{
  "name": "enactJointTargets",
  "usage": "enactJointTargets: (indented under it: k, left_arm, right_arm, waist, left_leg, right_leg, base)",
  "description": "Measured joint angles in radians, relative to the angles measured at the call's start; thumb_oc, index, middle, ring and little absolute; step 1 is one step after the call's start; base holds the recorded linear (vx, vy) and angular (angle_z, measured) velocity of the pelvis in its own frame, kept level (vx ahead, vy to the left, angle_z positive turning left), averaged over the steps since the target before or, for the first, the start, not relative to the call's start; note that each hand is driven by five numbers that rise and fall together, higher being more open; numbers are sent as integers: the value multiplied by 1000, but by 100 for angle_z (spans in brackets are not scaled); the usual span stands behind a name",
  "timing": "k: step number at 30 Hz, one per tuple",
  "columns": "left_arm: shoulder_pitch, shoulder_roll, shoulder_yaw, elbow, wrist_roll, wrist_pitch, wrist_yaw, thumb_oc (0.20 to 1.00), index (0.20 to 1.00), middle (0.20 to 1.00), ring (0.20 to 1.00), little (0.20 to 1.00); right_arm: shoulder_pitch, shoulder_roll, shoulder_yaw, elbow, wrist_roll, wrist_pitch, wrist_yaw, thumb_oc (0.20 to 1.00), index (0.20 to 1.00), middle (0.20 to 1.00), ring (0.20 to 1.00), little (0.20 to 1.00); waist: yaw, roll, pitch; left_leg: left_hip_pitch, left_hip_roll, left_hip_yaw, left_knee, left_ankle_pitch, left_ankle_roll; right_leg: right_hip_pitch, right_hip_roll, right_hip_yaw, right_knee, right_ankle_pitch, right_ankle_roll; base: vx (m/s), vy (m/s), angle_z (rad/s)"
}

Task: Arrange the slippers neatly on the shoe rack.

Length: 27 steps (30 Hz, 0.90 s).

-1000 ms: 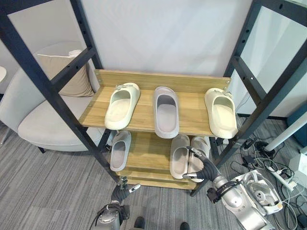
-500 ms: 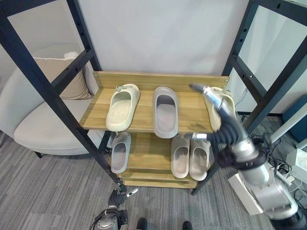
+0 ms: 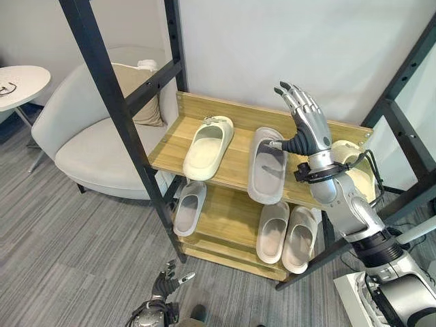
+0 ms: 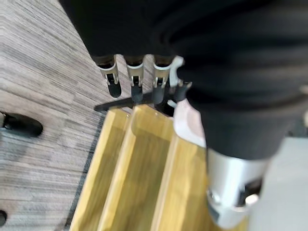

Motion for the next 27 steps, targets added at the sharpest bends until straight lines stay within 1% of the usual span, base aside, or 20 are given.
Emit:
enactJointTargets:
  k: [1, 2, 5, 9, 16, 18, 19, 20, 21, 22, 23, 24, 27]
  left_arm:
    - [7, 1, 4, 1, 0, 0, -1, 1000, 1000, 1000, 1000, 1000]
    - [24, -2, 21, 0, 0, 0, -9, 1000, 1000, 1000, 1000, 1000]
    - [37, -2, 22, 4, 0, 0, -15, 1000, 1000, 1000, 1000, 1000]
    - [39, -2, 24, -5, 1, 0, -16, 1000, 1000, 1000, 1000, 1000]
    - [41, 0, 23, -3, 1, 0, -17, 1000, 1000, 1000, 1000, 1000]
    - [40, 2, 20, -3, 1, 0, -17, 1000, 1000, 1000, 1000, 1000]
    - [36, 2, 20, -3, 1, 0, -17, 1000, 1000, 1000, 1000, 1000]
    - [36, 2, 20, -3, 1, 0, -17, 1000, 1000, 1000, 1000, 1000]
    - [37, 2, 19, -3, 1, 0, -17, 1000, 1000, 1000, 1000, 1000]
    - [35, 2, 18, -3, 1, 0, -17, 1000, 1000, 1000, 1000, 1000]
    - [38, 3, 19, -3, 1, -1, -15, 1000, 1000, 1000, 1000, 1000]
    - [41, 5, 17, -2, 1, -1, -15, 1000, 1000, 1000, 1000, 1000]
    - [39, 6, 18, -2, 1, -1, -15, 1000, 1000, 1000, 1000, 1000]
  right_arm:
    - [16, 0, -5, 0, 0, 1, 0, 1000, 1000, 1000, 1000, 1000]
    - [69, -2, -38, 2, -2, 11, 0, 1000, 1000, 1000, 1000, 1000]
    - [115, -4, -62, 30, -2, 24, 0, 1000, 1000, 1000, 1000, 1000]
    - [156, -6, -86, 46, -23, 42, -13, 1000, 1000, 1000, 1000, 1000]
    - [125, -6, -87, 124, -29, 44, -38, 1000, 1000, 1000, 1000, 1000]
    - [73, -7, -53, 188, -29, 63, -42, 887, 887, 887, 887, 887]
    - [49, -7, -44, 223, -29, 69, -42, 520, 520, 520, 520, 520]
    - [24, -7, -29, 251, -28, 83, -42, 376, 376, 376, 376, 376]
    - [1, -7, -16, 275, -27, 85, -42, 322, 322, 322, 322, 322]
    - [-10, -8, -14, 293, -27, 89, -42, 200, 200, 200, 200, 200]
    - [-21, -7, 0, 300, -26, 90, -43, 200, 200, 200, 200, 200]
    - [-50, -7, 17, 318, -24, 101, -44, 200, 200, 200, 200, 200]
    - [-53, -6, 17, 326, -19, 106, -46, 200, 200, 200, 200, 200]
  waist:
    - [1, 0, 2]
    - [2, 4, 17]
    - [-2, 11, 30]
    - [2, 6, 37]
    - [8, 3, 49]
    - [10, 2, 49]
    - [12, 2, 50]
    - [13, 1, 50]
    - [19, 1, 51]
    - [27, -1, 51]
    - [36, -3, 53]
    - [36, -6, 54]
    - [45, -12, 57]
  left_leg:
    - [0, -3, -1, 0, 0, 0]
    - [3, -7, -9, 0, 0, 0]
    - [3, -12, -18, -4, -2, 3]
    - [1, -13, -23, -6, -4, 5]
    - [2, -14, -23, -6, -4, 5]
    - [1, -14, -23, -6, -4, 5]
    - [0, -14, -24, -6, -4, 5]
    - [-1, -14, -23, -6, -4, 5]
    - [-1, -13, -25, -6, -3, 4]
    - [-1, -13, -25, -3, -3, 4]
    - [-2, -14, -26, 0, -3, 4]
    - [-2, -14, -27, 0, -2, 3]
    - [-3, -14, -28, 0, -2, 3]
  right_leg:
    - [0, -2, -1, 0, -1, 0]
    - [8, -7, -12, 0, -3, 2]
    - [11, -12, -18, -5, -8, 5]
    - [12, -13, -21, -5, -10, 6]
    - [13, -13, -21, -5, -10, 6]
    - [11, -13, -20, -5, -10, 6]
    - [11, -13, -21, -5, -10, 6]
    - [11, -13, -21, -5, -10, 6]
    - [10, -12, -21, -5, -10, 6]
    - [10, -12, -21, -5, -10, 6]
    - [10, -13, -23, -5, -10, 6]
    - [10, -12, -24, -5, -10, 6]
    - [10, -12, -26, -5, -10, 6]
  base:
    - [23, 52, 12]
    - [51, 36, 13]
    - [35, 42, 8]
    - [9, 29, 3]
    - [0, 0, 0]
    - [0, 0, 0]
    - [0, 0, 0]
    - [0, 0, 0]
    - [0, 0, 0]
    - [0, 0, 0]
    - [0, 0, 0]
    - [-4, 25, 4]
    - [0, 0, 0]
